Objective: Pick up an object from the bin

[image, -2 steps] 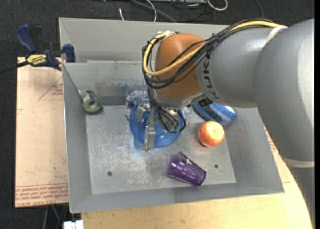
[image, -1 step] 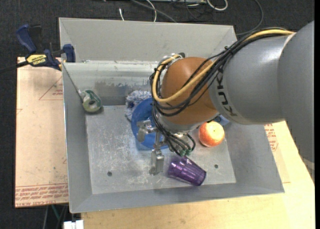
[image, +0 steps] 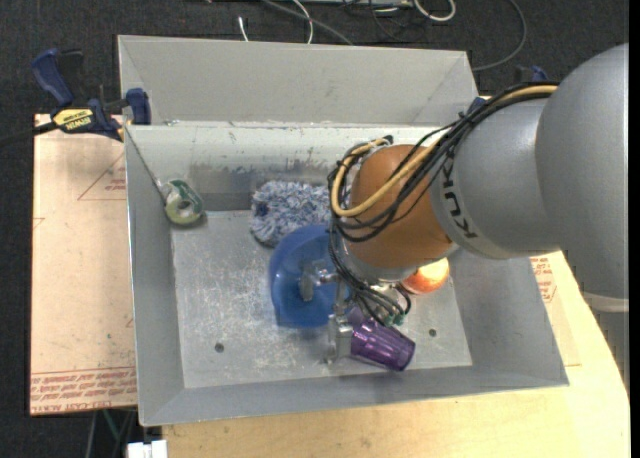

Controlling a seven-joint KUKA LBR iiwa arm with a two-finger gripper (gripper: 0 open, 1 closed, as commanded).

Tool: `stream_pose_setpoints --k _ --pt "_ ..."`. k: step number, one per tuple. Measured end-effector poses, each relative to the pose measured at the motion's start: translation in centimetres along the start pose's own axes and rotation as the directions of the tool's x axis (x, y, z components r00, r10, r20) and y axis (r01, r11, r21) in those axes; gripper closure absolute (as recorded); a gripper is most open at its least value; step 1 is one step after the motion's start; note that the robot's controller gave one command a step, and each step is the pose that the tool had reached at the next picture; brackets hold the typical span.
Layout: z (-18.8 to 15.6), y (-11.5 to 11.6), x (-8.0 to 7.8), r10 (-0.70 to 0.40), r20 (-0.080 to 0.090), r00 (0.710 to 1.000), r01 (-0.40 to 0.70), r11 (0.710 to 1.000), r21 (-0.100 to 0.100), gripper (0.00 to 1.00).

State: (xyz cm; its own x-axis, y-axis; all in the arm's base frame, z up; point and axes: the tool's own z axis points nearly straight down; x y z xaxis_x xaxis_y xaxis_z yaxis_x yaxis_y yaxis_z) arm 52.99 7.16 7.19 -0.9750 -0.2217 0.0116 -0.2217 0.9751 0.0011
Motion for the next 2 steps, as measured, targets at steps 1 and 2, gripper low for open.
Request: stream_pose_setpoints --k 1,2 --pt "0.14 6.29 3.07 -0.101 0.019 0.995 0.101 0.995 -0.006 1.0" --pt "-0.1 6.22 2.62 -0.098 0.036 0.995 0.098 0.995 -0.005 0.0"
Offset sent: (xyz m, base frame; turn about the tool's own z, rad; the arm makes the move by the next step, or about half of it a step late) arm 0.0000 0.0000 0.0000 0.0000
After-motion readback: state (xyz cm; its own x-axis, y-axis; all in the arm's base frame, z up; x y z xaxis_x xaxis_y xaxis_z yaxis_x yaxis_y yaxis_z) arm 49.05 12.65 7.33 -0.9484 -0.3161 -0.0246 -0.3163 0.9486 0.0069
